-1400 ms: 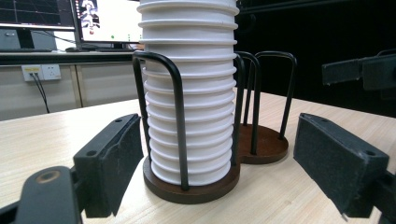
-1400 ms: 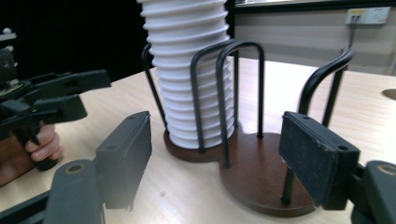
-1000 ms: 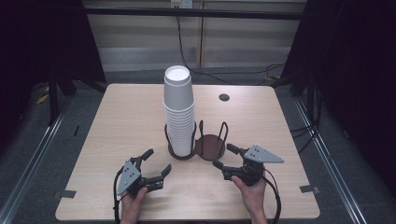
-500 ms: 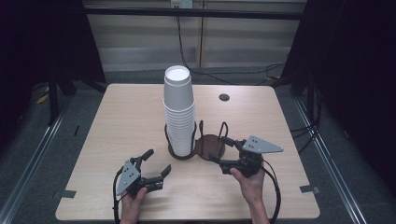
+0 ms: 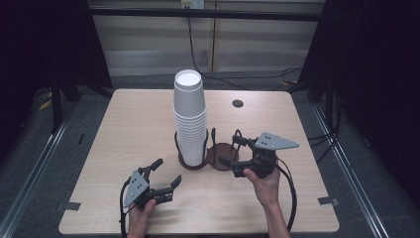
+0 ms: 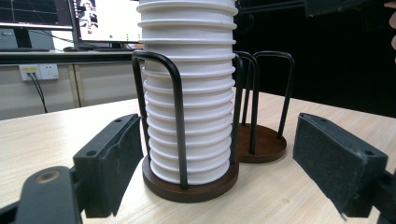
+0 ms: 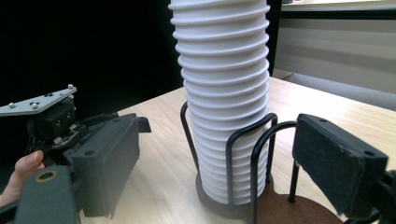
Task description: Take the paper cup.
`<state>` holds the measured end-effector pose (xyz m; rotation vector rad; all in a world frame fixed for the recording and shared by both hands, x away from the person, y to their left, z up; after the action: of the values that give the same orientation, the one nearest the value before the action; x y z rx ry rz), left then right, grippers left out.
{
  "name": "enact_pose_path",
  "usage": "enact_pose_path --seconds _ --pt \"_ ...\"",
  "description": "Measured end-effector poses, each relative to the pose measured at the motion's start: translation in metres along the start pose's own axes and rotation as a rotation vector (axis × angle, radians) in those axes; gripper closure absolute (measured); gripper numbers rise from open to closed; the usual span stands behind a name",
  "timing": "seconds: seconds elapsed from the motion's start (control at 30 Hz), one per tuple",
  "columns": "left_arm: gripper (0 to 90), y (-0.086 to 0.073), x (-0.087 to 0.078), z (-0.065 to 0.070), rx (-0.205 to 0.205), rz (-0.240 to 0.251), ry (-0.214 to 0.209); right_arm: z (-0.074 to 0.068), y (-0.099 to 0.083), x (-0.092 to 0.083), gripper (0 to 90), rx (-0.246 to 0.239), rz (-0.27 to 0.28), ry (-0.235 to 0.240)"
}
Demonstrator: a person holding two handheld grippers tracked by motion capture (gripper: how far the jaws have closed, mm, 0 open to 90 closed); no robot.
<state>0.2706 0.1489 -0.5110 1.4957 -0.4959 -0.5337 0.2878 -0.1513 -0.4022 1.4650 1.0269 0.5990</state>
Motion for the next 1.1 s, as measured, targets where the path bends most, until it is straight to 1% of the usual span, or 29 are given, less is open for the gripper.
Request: enact_pose_path --seconds 0.1,0.17,0.3,0.37,0.43,0.47,0.53,0.57,0.63,0.67,0.7,0.73,0.77,0.8,0.83,0.9,0.93,0.97,1.03,1.1 --pt "15.8 0.000 0.000 0.000 0.006 -0.001 -0.001 0.001 0.005 -0.001 15.7 -0.003 0.003 0.012" --pt "15.7 0.000 0.000 0.000 0.000 0.001 -0.001 0.001 0.008 -0.001 15.8 0.000 0.005 0.019" --pt "15.7 0.000 0.000 0.000 0.004 -0.001 0.001 0.001 0.013 0.000 16.6 -0.009 -0.005 0.030" --pt "15.8 0.000 0.000 0.000 0.001 0.001 -0.002 0.000 0.022 0.002 16.6 -0.017 -0.008 0.048" --pt "15.8 0.000 0.000 0.000 0.000 0.000 -0.001 0.000 0.024 0.003 16.4 -0.015 -0.011 0.052" --pt "15.7 0.000 0.000 0.000 0.002 0.001 -0.003 0.002 0.029 0.007 14.2 -0.027 -0.025 0.052" --pt "15.7 0.000 0.000 0.000 0.004 -0.001 -0.002 0.002 0.032 0.008 14.2 -0.026 -0.027 0.057" --pt "15.7 0.000 0.000 0.000 0.000 0.001 -0.001 0.002 0.037 0.011 14.1 -0.028 -0.023 0.070" --pt "15.8 0.000 0.000 0.000 0.000 0.001 -0.003 0.001 0.042 0.012 14.1 -0.033 -0.026 0.077" --pt "15.8 0.000 0.000 0.000 0.008 -0.002 -0.004 0.001 0.042 0.012 14.1 -0.033 -0.026 0.077" --pt "15.8 0.000 0.000 0.000 0.001 0.001 -0.005 0.002 0.045 0.013 14.1 -0.033 -0.018 0.086" --pt "15.8 0.000 0.000 0.000 0.001 0.000 -0.002 0.003 0.049 0.015 14.1 -0.029 -0.025 0.091" --pt "15.8 0.000 0.000 0.000 0.001 0.000 -0.002 0.003 0.049 0.015 14.1 -0.029 -0.025 0.091" --pt "15.8 0.000 0.000 0.000 0.001 0.001 -0.006 0.004 0.052 0.017 14.1 -0.029 -0.036 0.098" --pt "15.8 0.000 0.000 -0.001 0.019 0.000 0.006 0.005 0.053 0.018 14.3 -0.029 -0.034 0.101" --pt "15.8 0.000 -0.001 -0.002 0.024 0.000 0.012 0.005 0.055 0.018 15.0 -0.028 -0.029 0.106" --pt "15.8 0.000 0.000 0.000 0.007 0.000 -0.003 0.007 0.058 0.021 16.0 -0.031 -0.032 0.113" --pt "15.8 0.000 0.000 0.000 0.007 0.000 -0.003 0.007 0.058 0.021 16.0 -0.031 -0.032 0.113" --pt "15.9 0.000 0.000 0.000 0.000 0.002 -0.005 0.008 0.065 0.024 16.0 -0.025 -0.033 0.127" --pt "15.9 0.000 0.000 0.000 0.001 0.003 -0.008 0.009 0.072 0.025 16.0 -0.034 -0.044 0.135"
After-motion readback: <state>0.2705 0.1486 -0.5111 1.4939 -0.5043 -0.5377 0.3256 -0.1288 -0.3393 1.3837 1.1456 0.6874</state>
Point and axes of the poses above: each handheld gripper's, and its own axes: x roughly forward along the jaws, y roughly out of its top, z roughly to its right, the point moved 3 cm from there along x, roughly forward along the jaws, and after that the axes turned 8 degrees about y, right-handed, at the moved point
